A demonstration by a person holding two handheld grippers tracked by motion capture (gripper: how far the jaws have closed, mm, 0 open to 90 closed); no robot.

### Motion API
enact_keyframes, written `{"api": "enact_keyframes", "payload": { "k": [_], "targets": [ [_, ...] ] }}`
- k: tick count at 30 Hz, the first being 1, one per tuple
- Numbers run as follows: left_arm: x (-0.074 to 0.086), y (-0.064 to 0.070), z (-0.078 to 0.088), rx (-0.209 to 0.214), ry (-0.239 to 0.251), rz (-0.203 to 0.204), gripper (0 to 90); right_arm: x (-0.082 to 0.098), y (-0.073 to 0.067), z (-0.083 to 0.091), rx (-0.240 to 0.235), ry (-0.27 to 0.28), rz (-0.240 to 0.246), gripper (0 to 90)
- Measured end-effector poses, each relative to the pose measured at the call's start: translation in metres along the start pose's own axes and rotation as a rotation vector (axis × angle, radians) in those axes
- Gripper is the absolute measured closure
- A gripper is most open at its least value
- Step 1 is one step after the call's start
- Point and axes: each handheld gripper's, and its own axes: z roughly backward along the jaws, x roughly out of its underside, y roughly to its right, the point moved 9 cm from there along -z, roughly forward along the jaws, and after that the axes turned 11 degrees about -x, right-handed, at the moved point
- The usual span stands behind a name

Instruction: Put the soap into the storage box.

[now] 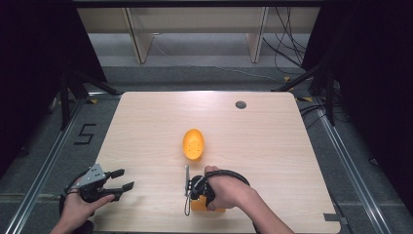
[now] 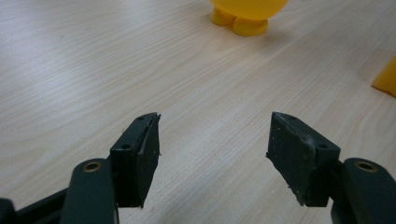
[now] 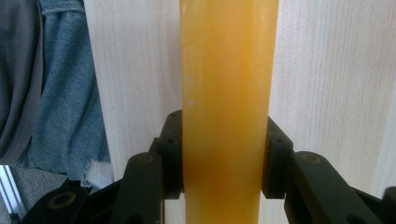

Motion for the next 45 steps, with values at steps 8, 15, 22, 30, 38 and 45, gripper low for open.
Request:
{"api": "enact_keyframes", "payload": {
  "k": [8, 15, 22, 30, 38, 45],
  "targets": [
    [0.000, -0.001, 0.000, -0.002, -0.002, 0.000, 33.6, 0.004, -0.003, 0.004, -0.024, 0.070, -0.172, 61.5],
    [0.000, 0.000, 0.000, 0.002, -0.002, 0.006, 33.6, 0.003, -0.001, 0.013, -0.036, 0.183, -0.320, 61.5],
    [0.001, 0.000, 0.000, 0.004, -0.006, 0.006, 33.6, 0.004, -0.009, 0.019, -0.065, 0.247, -0.547, 61.6],
    [0.001, 0.000, 0.000, -0.001, -0.009, 0.000, 33.6, -0.004, -0.010, 0.027, -0.093, 0.386, -0.730, 61.5],
    [0.001, 0.000, 0.000, 0.002, -0.009, 0.000, 33.6, -0.002, -0.003, 0.035, -0.072, 0.414, -0.913, 61.6],
    [0.001, 0.000, 0.000, 0.004, -0.010, 0.005, 33.6, -0.004, 0.002, 0.043, -0.081, 0.428, -0.925, 61.6]
  ]
}}
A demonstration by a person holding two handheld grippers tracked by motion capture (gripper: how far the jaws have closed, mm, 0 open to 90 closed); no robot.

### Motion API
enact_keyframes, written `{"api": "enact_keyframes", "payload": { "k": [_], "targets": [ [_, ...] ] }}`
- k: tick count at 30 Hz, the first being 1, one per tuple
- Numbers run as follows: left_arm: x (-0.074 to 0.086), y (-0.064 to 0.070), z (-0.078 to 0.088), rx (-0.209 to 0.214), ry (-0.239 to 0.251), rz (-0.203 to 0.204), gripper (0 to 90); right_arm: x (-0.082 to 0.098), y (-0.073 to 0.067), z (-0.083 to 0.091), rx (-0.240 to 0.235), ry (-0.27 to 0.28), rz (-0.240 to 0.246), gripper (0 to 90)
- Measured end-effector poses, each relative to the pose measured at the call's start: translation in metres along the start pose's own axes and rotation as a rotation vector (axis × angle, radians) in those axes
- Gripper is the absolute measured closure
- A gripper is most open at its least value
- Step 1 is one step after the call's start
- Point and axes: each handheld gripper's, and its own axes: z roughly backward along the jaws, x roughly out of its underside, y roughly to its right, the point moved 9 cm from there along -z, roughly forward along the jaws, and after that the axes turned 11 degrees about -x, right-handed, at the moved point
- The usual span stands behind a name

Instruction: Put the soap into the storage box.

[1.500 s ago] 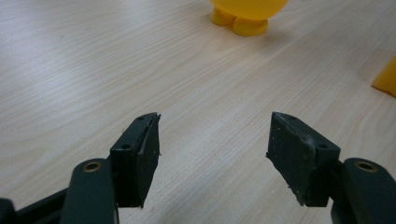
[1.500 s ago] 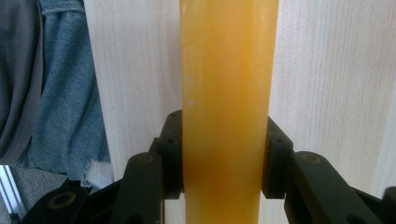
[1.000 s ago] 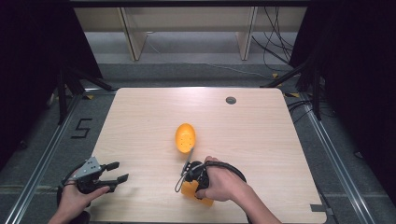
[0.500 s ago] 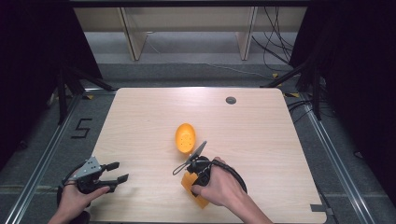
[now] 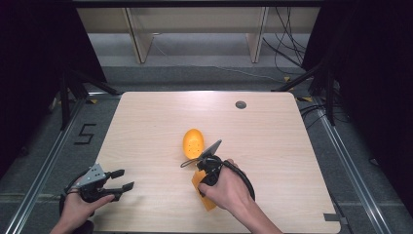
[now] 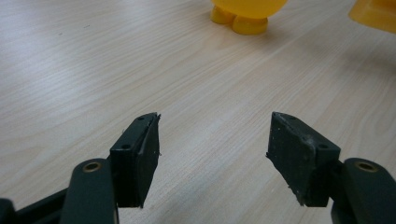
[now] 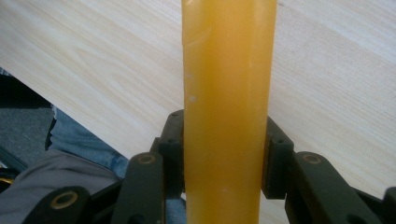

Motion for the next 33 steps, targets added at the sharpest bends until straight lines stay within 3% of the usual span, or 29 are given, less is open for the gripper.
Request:
{"api": "enact_keyframes", "payload": {
  "k": [1, 2, 4, 7, 10, 13, 17, 18, 21, 24, 26, 27, 30, 31, 33],
  "targets": [
    [0.000, 0.000, 0.000, -0.001, 0.000, 0.000, 33.6, -0.002, 0.002, 0.000, 0.012, 0.009, 0.008, 61.6],
    [0.000, 0.000, 0.000, -0.001, 0.000, 0.000, 33.6, -0.001, -0.001, 0.002, 0.012, 0.003, -0.035, 61.6],
    [0.000, 0.000, 0.000, -0.001, 0.000, 0.001, 33.6, -0.002, -0.001, 0.003, 0.010, 0.003, -0.049, 61.6],
    [0.000, 0.000, 0.000, -0.001, -0.001, 0.001, 33.6, -0.006, 0.003, 0.006, 0.017, 0.013, -0.040, 61.6],
    [0.000, 0.000, -0.001, -0.002, 0.002, 0.002, 33.5, -0.008, 0.002, 0.008, 0.007, 0.014, -0.080, 61.5],
    [0.000, 0.000, -0.001, -0.002, 0.002, 0.003, 33.6, -0.014, 0.004, 0.009, 0.012, 0.053, -0.079, 61.5],
    [0.000, 0.000, 0.000, -0.001, 0.000, -0.001, 33.6, -0.020, 0.003, 0.013, 0.004, 0.050, -0.086, 61.6],
    [0.000, 0.000, 0.000, -0.001, 0.001, 0.001, 33.6, -0.023, 0.004, 0.012, 0.014, 0.076, -0.097, 61.6],
    [0.000, 0.000, 0.000, -0.002, 0.003, 0.000, 33.6, -0.028, 0.004, 0.015, 0.023, 0.083, -0.139, 61.5],
    [-0.001, 0.000, 0.000, -0.001, 0.005, 0.001, 33.6, -0.035, 0.007, 0.017, 0.016, 0.099, -0.134, 61.5],
    [-0.001, 0.001, 0.000, 0.002, 0.005, 0.026, 33.6, -0.037, 0.006, 0.019, 0.021, 0.090, -0.159, 61.5],
    [-0.001, 0.000, 0.000, -0.001, 0.003, 0.002, 33.6, -0.038, 0.005, 0.020, 0.012, 0.079, -0.170, 61.5],
    [-0.001, 0.000, 0.000, -0.001, 0.007, 0.005, 33.6, -0.045, 0.008, 0.021, 0.016, 0.096, -0.169, 61.5],
    [-0.001, 0.000, 0.001, 0.000, 0.004, 0.004, 33.6, -0.047, 0.005, 0.022, -0.006, 0.097, -0.182, 61.5],
    [-0.001, 0.000, 0.001, -0.001, 0.006, -0.001, 33.6, -0.051, 0.008, 0.023, 0.003, 0.097, -0.165, 61.5]
  ]
}}
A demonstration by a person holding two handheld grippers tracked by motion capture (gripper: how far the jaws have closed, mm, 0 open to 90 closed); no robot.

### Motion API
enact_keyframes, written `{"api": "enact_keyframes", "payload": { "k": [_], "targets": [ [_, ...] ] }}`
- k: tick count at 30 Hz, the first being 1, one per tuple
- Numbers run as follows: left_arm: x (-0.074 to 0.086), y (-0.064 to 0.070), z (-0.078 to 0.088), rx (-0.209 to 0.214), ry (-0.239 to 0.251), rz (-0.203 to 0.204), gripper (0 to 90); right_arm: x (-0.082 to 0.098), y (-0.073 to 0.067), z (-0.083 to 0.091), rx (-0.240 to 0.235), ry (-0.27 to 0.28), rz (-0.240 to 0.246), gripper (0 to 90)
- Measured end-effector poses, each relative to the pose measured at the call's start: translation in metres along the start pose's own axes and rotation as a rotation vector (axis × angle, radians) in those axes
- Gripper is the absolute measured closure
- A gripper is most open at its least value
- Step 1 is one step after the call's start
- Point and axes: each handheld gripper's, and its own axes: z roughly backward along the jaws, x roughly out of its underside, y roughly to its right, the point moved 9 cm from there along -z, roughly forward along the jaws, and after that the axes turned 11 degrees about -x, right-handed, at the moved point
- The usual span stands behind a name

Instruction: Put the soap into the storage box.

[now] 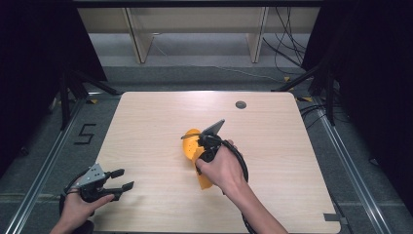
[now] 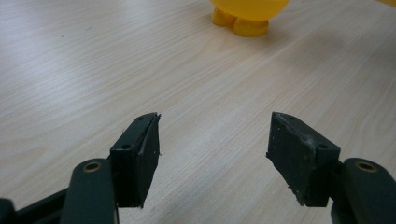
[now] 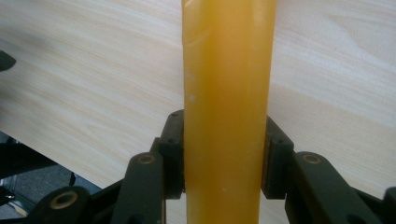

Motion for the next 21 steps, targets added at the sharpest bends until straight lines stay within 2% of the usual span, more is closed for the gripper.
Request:
{"api": "enact_keyframes", "payload": {
  "k": [2, 3, 5, 6, 7, 8, 9, 10, 11, 13, 14, 15, 16, 17, 18, 20, 21],
  "targets": [
    [0.000, 0.000, 0.000, -0.002, -0.005, -0.001, 33.6, -0.005, 0.000, 0.001, 0.003, 0.004, -0.002, 61.5],
    [0.000, 0.000, 0.000, -0.001, 0.004, 0.003, 33.6, -0.006, -0.001, 0.002, 0.012, 0.006, -0.020, 61.6],
    [0.000, 0.000, 0.000, -0.001, -0.001, 0.001, 33.6, -0.011, -0.002, 0.003, 0.009, 0.010, -0.016, 61.6],
    [0.000, 0.000, 0.000, 0.000, 0.001, 0.001, 33.6, -0.014, -0.003, 0.003, 0.006, 0.025, -0.034, 61.5],
    [0.000, 0.000, 0.000, 0.000, -0.003, 0.000, 33.6, -0.019, -0.002, 0.003, -0.001, 0.045, 0.014, 61.6],
    [0.000, 0.000, 0.000, 0.000, -0.003, 0.000, 33.6, -0.021, -0.004, 0.004, -0.005, 0.042, -0.016, 61.5],
    [0.000, 0.000, 0.000, 0.000, 0.003, 0.002, 33.6, -0.021, -0.003, 0.005, 0.017, 0.033, -0.034, 61.5],
    [0.000, 0.000, 0.000, 0.001, 0.005, 0.002, 33.6, -0.024, -0.003, 0.004, 0.013, 0.051, -0.038, 61.5],
    [0.000, 0.000, 0.000, 0.000, 0.005, 0.003, 33.6, -0.025, -0.004, 0.005, 0.008, 0.032, -0.051, 61.5],
    [0.000, 0.000, 0.000, 0.001, 0.005, 0.003, 33.6, -0.028, -0.003, 0.005, 0.008, 0.041, -0.046, 61.6],
    [0.000, 0.000, 0.000, 0.002, 0.006, 0.003, 33.7, -0.032, -0.003, 0.005, 0.001, 0.059, -0.024, 61.5],
    [0.000, 0.000, 0.000, 0.002, 0.006, 0.003, 33.6, -0.031, -0.003, 0.006, 0.014, 0.037, -0.050, 61.5],
    [0.000, 0.000, 0.000, 0.002, 0.005, 0.003, 33.6, -0.033, -0.001, 0.006, 0.014, 0.045, -0.027, 61.5],
    [0.000, 0.000, 0.000, 0.002, 0.006, 0.003, 33.7, -0.035, -0.002, 0.005, 0.009, 0.067, -0.044, 61.5],
    [0.000, 0.000, 0.000, 0.002, 0.006, 0.003, 33.6, -0.037, -0.001, 0.006, 0.007, 0.065, -0.008, 61.5],
    [0.000, 0.000, 0.000, 0.002, 0.005, 0.003, 33.6, -0.036, 0.000, 0.007, 0.019, 0.048, -0.048, 61.5],
    [0.000, 0.000, 0.000, 0.002, 0.005, 0.003, 33.6, -0.038, 0.000, 0.006, 0.012, 0.052, -0.029, 61.5]
  ]
}}
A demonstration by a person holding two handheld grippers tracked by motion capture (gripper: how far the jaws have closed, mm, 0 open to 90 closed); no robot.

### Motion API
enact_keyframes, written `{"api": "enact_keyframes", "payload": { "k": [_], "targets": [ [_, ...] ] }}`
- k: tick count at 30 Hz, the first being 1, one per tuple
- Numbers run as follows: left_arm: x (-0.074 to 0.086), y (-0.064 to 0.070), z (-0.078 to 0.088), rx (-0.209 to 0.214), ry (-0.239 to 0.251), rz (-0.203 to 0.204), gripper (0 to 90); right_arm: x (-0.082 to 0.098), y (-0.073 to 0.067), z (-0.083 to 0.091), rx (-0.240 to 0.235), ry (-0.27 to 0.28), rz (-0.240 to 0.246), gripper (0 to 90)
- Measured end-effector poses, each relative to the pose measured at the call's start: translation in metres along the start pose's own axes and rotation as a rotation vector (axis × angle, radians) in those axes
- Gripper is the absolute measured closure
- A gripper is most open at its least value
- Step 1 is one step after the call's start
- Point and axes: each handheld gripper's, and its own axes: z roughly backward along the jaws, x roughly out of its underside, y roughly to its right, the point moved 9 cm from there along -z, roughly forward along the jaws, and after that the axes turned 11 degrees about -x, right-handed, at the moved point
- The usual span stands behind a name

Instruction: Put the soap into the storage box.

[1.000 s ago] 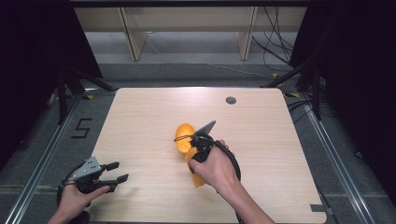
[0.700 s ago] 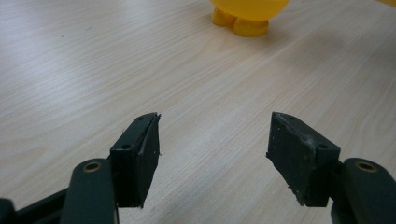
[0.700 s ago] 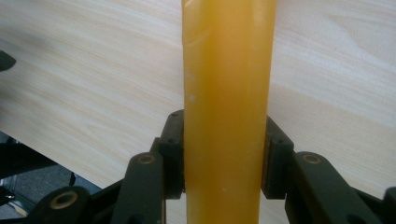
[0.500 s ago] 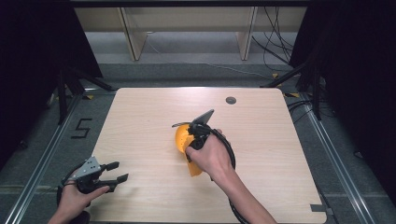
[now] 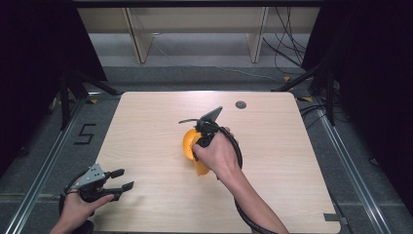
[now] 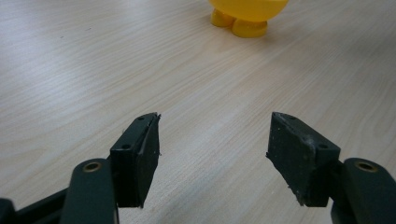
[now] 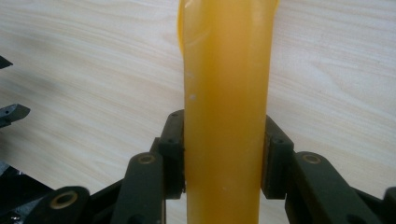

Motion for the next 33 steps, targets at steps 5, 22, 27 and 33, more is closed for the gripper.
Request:
{"api": "enact_keyframes", "payload": {
  "k": [5, 22, 27, 33],
  "targets": [
    [0.000, 0.000, 0.000, 0.000, 0.001, -0.003, 33.6, -0.008, 0.001, 0.001, -0.002, 0.044, 0.011, 61.6],
    [-0.001, 0.001, 0.000, 0.003, 0.005, 0.008, 33.6, -0.026, -0.004, 0.000, -0.007, 0.110, -0.022, 61.6],
    [-0.001, 0.001, 0.000, 0.005, 0.005, 0.008, 33.6, -0.035, -0.001, -0.002, 0.008, 0.112, -0.005, 61.6],
    [-0.001, 0.001, 0.000, 0.005, 0.006, 0.009, 33.6, -0.043, -0.003, -0.005, 0.003, 0.104, -0.064, 61.6]
  ]
}}
